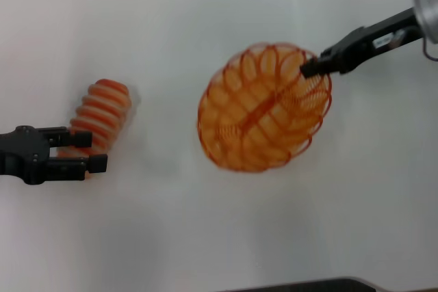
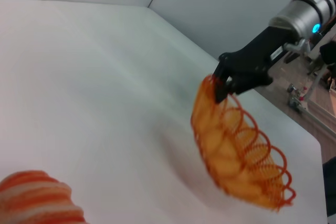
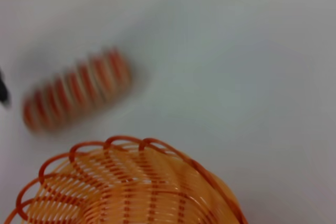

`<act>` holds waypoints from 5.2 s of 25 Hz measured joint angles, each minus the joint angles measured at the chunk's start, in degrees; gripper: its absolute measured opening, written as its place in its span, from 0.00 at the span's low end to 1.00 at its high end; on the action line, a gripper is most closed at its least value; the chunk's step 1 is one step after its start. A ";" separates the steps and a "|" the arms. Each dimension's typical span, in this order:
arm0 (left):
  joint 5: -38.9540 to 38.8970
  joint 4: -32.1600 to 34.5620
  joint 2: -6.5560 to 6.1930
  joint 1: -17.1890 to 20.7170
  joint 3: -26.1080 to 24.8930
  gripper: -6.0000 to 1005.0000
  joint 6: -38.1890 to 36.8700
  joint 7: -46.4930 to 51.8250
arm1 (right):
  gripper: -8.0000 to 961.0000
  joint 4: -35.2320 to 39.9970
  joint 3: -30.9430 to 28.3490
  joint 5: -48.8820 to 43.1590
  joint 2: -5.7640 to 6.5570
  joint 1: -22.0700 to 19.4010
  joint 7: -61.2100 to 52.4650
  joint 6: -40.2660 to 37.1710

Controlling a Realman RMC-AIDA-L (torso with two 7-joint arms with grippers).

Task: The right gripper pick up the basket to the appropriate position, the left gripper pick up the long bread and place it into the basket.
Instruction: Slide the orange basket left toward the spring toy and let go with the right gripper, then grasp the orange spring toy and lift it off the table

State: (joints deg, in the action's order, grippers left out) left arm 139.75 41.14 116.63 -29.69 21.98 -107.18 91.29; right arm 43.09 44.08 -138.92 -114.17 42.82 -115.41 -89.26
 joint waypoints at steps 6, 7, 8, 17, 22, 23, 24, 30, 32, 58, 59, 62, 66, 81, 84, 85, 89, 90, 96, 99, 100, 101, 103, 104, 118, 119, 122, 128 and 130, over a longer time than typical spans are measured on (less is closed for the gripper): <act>0.00 0.07 0.00 -0.93 -0.01 0.79 0.02 0.20 | 0.11 -0.46 -2.76 13.01 0.96 -6.89 1.74 -0.98; 0.00 0.07 -0.02 -1.21 -0.01 0.79 0.02 0.38 | 0.11 -0.55 -3.04 14.88 0.72 -7.86 1.77 -0.81; 0.00 0.08 -0.03 -1.45 -0.01 0.79 0.04 0.53 | 0.11 -0.62 -3.40 16.16 0.34 -8.58 1.71 -0.30; -0.06 0.09 0.06 -2.86 -0.04 0.79 0.09 1.27 | 0.12 -5.26 -7.12 20.23 -4.37 -9.14 -1.59 8.88; -0.64 0.09 -0.02 -2.98 -0.10 0.79 0.03 1.31 | 0.13 -10.57 -7.20 20.34 -4.57 -7.86 -5.00 14.92; -0.66 0.08 -0.02 -2.99 -0.10 0.79 0.09 1.30 | 0.13 -11.48 -7.14 20.35 -4.58 -7.66 -5.61 15.94; -0.66 0.08 -0.01 -2.99 -0.10 0.79 0.15 1.28 | 0.13 -12.16 -7.06 20.36 -4.58 -7.52 -6.16 16.81; -0.76 0.08 0.06 -3.01 -0.10 0.79 0.61 0.99 | 0.14 -15.32 -6.12 19.84 -4.69 -7.29 -8.17 20.15; -0.78 0.08 0.11 -2.92 -0.06 0.79 1.19 0.95 | 0.14 -15.79 -5.69 19.82 -4.70 -7.29 -8.31 20.64; -0.77 0.08 0.27 -2.13 0.10 0.79 2.46 0.96 | 0.61 -16.87 -4.18 21.20 -5.10 -9.34 -7.25 21.74; -0.78 0.08 0.27 -2.12 0.09 0.79 2.43 1.04 | 0.62 -16.69 -4.29 21.82 -5.10 -9.78 -6.59 21.60; -0.80 0.08 0.26 -2.15 0.07 0.79 2.31 1.17 | 0.65 -15.60 -4.71 25.92 -5.07 -12.02 -3.38 20.11; -0.80 0.08 0.27 -2.11 0.07 0.79 2.33 1.21 | 0.66 -13.56 -5.29 34.37 -5.00 -15.54 4.06 16.39; -1.32 0.05 0.90 -2.63 -0.01 0.79 2.59 1.01 | 0.65 -15.25 -4.73 43.64 -5.40 -17.83 35.17 -4.44; -2.22 0.07 0.84 -2.58 -0.01 0.79 2.59 0.95 | 0.65 -20.05 -3.61 43.60 -5.54 -18.43 43.87 -5.59; -2.47 0.08 0.80 -2.50 -0.01 0.79 2.59 0.93 | 0.65 -21.77 -3.51 43.57 -5.55 -18.70 47.04 -5.62; -2.98 0.09 0.74 -2.42 -0.01 0.79 2.59 0.91 | 0.65 -27.25 -3.33 43.50 -5.53 -19.54 56.31 -3.61; -3.00 0.09 0.73 -2.41 -0.01 0.79 2.59 0.91 | 0.65 -27.65 -3.20 43.31 -5.51 -19.58 56.54 -2.79; -3.05 0.09 0.66 -2.54 -0.01 0.79 2.59 1.04 | 0.65 -26.14 -2.64 39.37 -5.02 -19.16 51.57 -0.19; -3.07 0.09 0.63 -2.55 -0.01 0.79 2.76 1.07 | 0.65 -22.69 -2.62 36.75 -4.96 -19.24 47.88 0.03; -3.08 0.09 0.63 -2.56 -0.01 0.79 2.98 1.07 | 0.65 -20.89 -2.59 35.79 -5.02 -19.36 46.37 -0.24; -3.08 0.09 0.65 -2.57 0.01 0.79 3.18 1.07 | 0.65 -18.79 -2.57 34.66 -5.08 -19.46 44.56 -0.70; -3.09 0.08 0.66 -2.65 0.13 0.79 3.41 1.09 | 0.65 -15.59 -2.51 32.42 -5.09 -19.42 41.56 -1.68; -3.08 0.08 0.66 -2.70 0.20 0.79 3.43 1.14 | 0.65 -13.91 -2.50 31.18 -5.07 -19.34 39.91 -2.16; -3.43 1.20 0.82 -3.17 -0.09 0.79 4.02 4.44 | 0.65 -8.96 -2.46 26.85 -5.40 -19.17 35.38 -3.13; -3.62 1.78 0.89 -3.24 -0.11 0.79 4.57 5.56 | 0.65 -8.99 -2.61 27.03 -5.45 -19.20 35.60 -3.13; -4.34 5.64 1.52 -3.27 -0.17 0.79 6.94 10.70 | 0.65 -9.10 -3.01 27.28 -5.53 -19.28 35.89 -3.13; -3.69 16.92 2.09 -3.22 2.36 0.79 7.80 22.85 | 0.65 -9.86 -3.01 27.32 -5.54 -18.97 36.35 -2.65; -3.30 21.58 2.20 -2.76 5.26 0.79 7.45 27.71 | 0.65 -10.60 -3.00 27.32 -5.54 -18.70 37.03 -2.19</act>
State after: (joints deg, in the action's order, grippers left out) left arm 136.45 62.71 118.83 -32.44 27.24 -99.73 119.00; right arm 32.49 41.08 -111.61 -119.71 24.12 -78.39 -91.46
